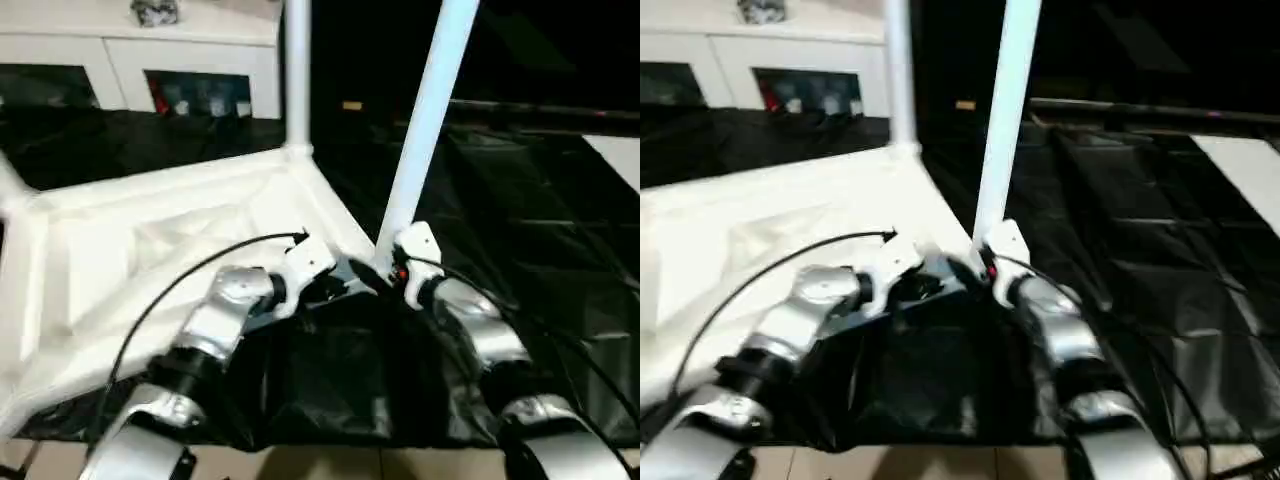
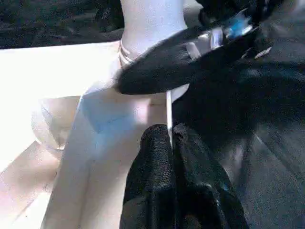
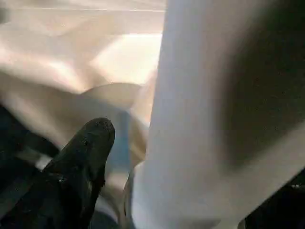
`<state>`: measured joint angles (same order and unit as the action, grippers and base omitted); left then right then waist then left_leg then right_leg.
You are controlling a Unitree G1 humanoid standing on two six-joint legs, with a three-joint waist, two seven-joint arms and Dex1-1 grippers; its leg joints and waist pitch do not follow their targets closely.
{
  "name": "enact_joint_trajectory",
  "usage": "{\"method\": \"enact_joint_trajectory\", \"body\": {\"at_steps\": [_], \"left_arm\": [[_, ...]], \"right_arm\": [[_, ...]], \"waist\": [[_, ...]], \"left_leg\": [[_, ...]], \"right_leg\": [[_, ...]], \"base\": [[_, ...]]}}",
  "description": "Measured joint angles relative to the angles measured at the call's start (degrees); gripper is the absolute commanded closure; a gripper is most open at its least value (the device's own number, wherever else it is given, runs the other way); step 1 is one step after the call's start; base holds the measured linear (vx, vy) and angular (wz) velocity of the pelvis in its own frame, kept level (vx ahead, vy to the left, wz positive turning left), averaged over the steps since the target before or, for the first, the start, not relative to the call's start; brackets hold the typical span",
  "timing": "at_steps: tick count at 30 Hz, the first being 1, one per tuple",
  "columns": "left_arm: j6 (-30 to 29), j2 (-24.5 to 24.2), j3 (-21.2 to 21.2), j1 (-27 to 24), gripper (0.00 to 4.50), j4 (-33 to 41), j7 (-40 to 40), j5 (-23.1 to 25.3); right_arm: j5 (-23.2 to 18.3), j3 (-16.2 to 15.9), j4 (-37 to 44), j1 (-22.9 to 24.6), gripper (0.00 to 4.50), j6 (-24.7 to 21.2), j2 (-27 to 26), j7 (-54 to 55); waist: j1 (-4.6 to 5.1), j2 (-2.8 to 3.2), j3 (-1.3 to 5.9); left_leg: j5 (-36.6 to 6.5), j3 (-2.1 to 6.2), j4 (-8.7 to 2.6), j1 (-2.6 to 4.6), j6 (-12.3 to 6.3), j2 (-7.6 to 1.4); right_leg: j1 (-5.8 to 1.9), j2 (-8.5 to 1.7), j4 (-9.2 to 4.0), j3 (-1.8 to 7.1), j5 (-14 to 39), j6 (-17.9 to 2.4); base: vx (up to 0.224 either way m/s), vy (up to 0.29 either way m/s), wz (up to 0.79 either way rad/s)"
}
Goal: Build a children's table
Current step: Rotate leg to tighten
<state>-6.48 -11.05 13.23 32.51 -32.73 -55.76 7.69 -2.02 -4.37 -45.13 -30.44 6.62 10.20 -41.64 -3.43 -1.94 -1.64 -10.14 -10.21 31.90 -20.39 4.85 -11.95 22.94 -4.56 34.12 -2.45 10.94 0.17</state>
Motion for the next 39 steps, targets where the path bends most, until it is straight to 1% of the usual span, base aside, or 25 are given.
{"method": "enact_joint_trajectory", "body": {"at_steps": [4, 5, 7, 9, 10, 13, 14, 15, 16, 18, 20, 21, 24, 29, 34, 35, 37, 39], "left_arm": [[1.5, -2.0, 0.2, -0.2, 4.5, 0.1, -5.0, -1.3], [2.2, -3.0, 0.4, -0.3, 4.5, 0.2, -7.1, -1.8], [3.1, -4.1, 0.7, -0.5, 4.5, 0.3, -9.3, -2.4], [4.1, -5.3, 1.2, -0.4, 4.5, 0.2, -12.0, -3.0], [4.4, -5.6, 1.3, -0.4, 4.5, 0.2, -12.9, -3.1], [4.8, -6.3, 1.7, -0.4, 4.5, 0.2, -15.2, -3.6], [5.0, -6.5, 1.8, -0.4, 4.5, 0.2, -16.0, -3.8], [5.1, -6.7, 1.9, -0.4, 4.5, 0.2, -16.9, -3.9], [5.1, -6.8, 2.0, -0.4, 4.5, 0.2, -17.4, -4.1], [5.2, -7.1, 2.3, -0.4, 4.5, 0.2, -18.3, -4.5], [5.2, -7.3, 2.4, -0.4, 4.5, 0.2, -18.9, -4.7], [5.2, -7.4, 2.5, -0.4, 4.5, 0.2, -19.0, -4.8], [5.2, -7.4, 2.5, -0.4, 4.5, 0.2, -19.2, -4.9], [5.2, -7.5, 2.6, -0.4, 4.5, 0.2, -19.6, -5.1], [5.2, -7.4, 2.7, -0.6, 4.5, 0.2, -18.2, -5.0], [5.1, -7.2, 2.5, -0.8, 4.5, 0.2, -16.9, -4.8], [3.8, -6.0, 1.6, -0.8, 4.5, 0.2, -12.2, -3.5], [2.3, -4.4, 1.1, -0.8, 4.5, 0.2, -7.5, -2.3]], "right_arm": [[-0.9, -1.3, 3.0, 1.9, 0.72, 0.1, 2.8, -8.3], [-1.5, -2.3, 5.0, 3.0, 0.72, -0.3, 4.6, -12.0], [-2.2, -3.0, 6.6, 3.9, 0.72, -0.5, 5.9, -15.8], [-2.8, -3.6, 8.2, 4.5, 0.97, -1.5, 6.9, -19.8], [-3.0, -3.7, 8.6, 4.8, 0.97, -1.6, 7.1, -20.7], [-3.4, -4.1, 10.0, 5.4, 1.26, -2.5, 8.0, -23.2], [-3.5, -4.3, 10.6, 5.6, 1.26, -2.8, 8.4, -24.0], [-4.0, -4.5, 11.3, 5.9, 1.41, -3.6, 8.8, -25.0], [-4.4, -4.6, 11.7, 6.0, 1.41, -4.0, 9.0, -25.7], [-4.6, -4.8, 12.6, 6.3, 1.61, -4.9, 9.4, -26.8], [-4.6, -5.0, 13.0, 6.4, 1.73, -5.3, 9.7, -27.5], [-4.6, -5.0, 13.0, 6.4, 1.83, -5.4, 9.7, -27.6], [-4.6, -5.0, 13.4, 6.6, 1.94, -5.7, 9.7, -27.6], [-4.6, -5.0, 14.8, 7.4, 1.97, -6.4, 9.8, -27.6], [-4.6, -4.8, 14.7, 7.7, 1.97, -6.3, 9.3, -26.0], [-4.6, -4.3, 14.0, 7.7, 1.97, -6.3, 8.4, -24.2], [-4.0, -2.6, 11.4, 6.8, 1.98, -5.8, 5.3, -16.7], [-2.9, -1.6, 8.9, 5.0, 1.98, -5.9, 2.4, -8.8]], "waist": [[-0.13, 0.01, -0.02], [-0.31, 0.0, -0.04], [-0.45, -0.03, -0.06], [-0.49, -0.03, -0.07], [-0.52, -0.03, -0.07], [-0.63, -0.03, -0.07], [-0.74, -0.03, -0.07], [-0.9, -0.03, -0.07], [-1.07, -0.03, -0.07], [-1.44, -0.02, -0.07], [-1.58, -0.02, -0.07], [-1.59, -0.02, -0.07], [-1.59, -0.03, -0.07], [-1.67, -0.03, -0.07], [-1.68, -0.03, -0.07], [-1.58, -0.05, -0.06], [-1.3, -0.09, -0.04], [-0.44, -0.12, -0.05]], "left_leg": [[0.0, -0.02, 0.07, -0.08, -0.01, 0.03], [0.0, -0.01, 0.08, -0.11, -0.01, 0.03], [0.0, -0.02, 0.11, -0.1, -0.01, 0.01], [0.0, -0.02, 0.15, -0.1, 0.0, 0.0], [0.0, -0.02, 0.17, -0.1, 0.0, 0.0], [0.0, -0.02, 0.2, -0.1, 0.0, 0.0], [0.0, -0.02, 0.19, -0.1, 0.0, -0.01], [0.0, -0.03, 0.18, -0.1, 0.0, -0.01], [0.0, -0.05, 0.18, -0.1, 0.0, -0.02], [0.0, -0.1, 0.17, -0.09, 0.0, -0.03], [0.0, -0.14, 0.18, -0.08, 0.0, -0.03], [0.0, -0.15, 0.19, -0.08, 0.0, -0.03], [0.0, -0.14, 0.19, -0.08, 0.0, -0.03], [0.0, -0.15, 0.17, -0.08, 0.0, -0.03], [0.0, -0.13, 0.21, 0.02, 0.0, -0.03], [0.0, -0.11, 0.2, 0.09, 0.01, -0.02], [0.0, -0.08, 0.19, 0.24, 0.02, 0.01], [0.0, -0.07, 0.19, 0.29, 0.03, 0.06]], "right_leg": [[0.01, -0.03, -0.08, 0.05, 0.0, 0.0], [-0.01, -0.03, -0.1, 0.03, 0.0, 0.0], [-0.02, -0.03, -0.08, 0.02, 0.0, 0.0], [-0.02, -0.03, -0.04, 0.03, 0.0, 0.0], [-0.02, -0.03, -0.04, 0.04, 0.0, 0.0], [-0.02, -0.03, -0.03, 0.05, 0.0, 0.0], [-0.02, -0.03, -0.03, 0.03, 0.0, 0.0], [-0.02, -0.03, -0.03, 0.03, 0.0, 0.0], [-0.02, -0.03, -0.03, 0.02, 0.0, 0.0], [-0.01, -0.02, -0.02, 0.02, 0.0, 0.0], [-0.01, -0.02, -0.01, 0.02, 0.0, 0.0], [-0.01, -0.02, -0.01, 0.03, 0.0, 0.0], [-0.01, -0.02, -0.01, 0.05, 0.0, 0.0], [-0.01, -0.02, -0.01, 0.03, 0.0, 0.0], [-0.11, -0.03, 0.01, 0.06, 0.0, 0.0], [-0.15, -0.03, 0.02, 0.1, 0.0, 0.0], [-0.22, -0.03, 0.03, 0.16, 0.0, -0.1], [-0.21, -0.06, -0.01, 0.19, 0.1, 0.2]], "base": [[0.0, 0.0, 0.0], [0.0, 0.0, 0.0], [0.0, 0.0, 0.0], [0.0, 0.0, 0.0], [0.0, 0.0, 0.0], [0.0, 0.0, 0.0], [0.0, 0.0, 0.0], [0.0, 0.0, 0.0], [0.0, 0.0, 0.0], [0.0, 0.0, 0.0], [0.0, 0.0, 0.0], [0.0, 0.0, 0.0], [0.0, 0.0, 0.0], [0.0, 0.0, 0.0], [0.0, 0.0, 0.0], [0.0, 0.0, 0.0], [0.0, 0.0, 0.0], [0.0, 0.0, 0.0]]}}
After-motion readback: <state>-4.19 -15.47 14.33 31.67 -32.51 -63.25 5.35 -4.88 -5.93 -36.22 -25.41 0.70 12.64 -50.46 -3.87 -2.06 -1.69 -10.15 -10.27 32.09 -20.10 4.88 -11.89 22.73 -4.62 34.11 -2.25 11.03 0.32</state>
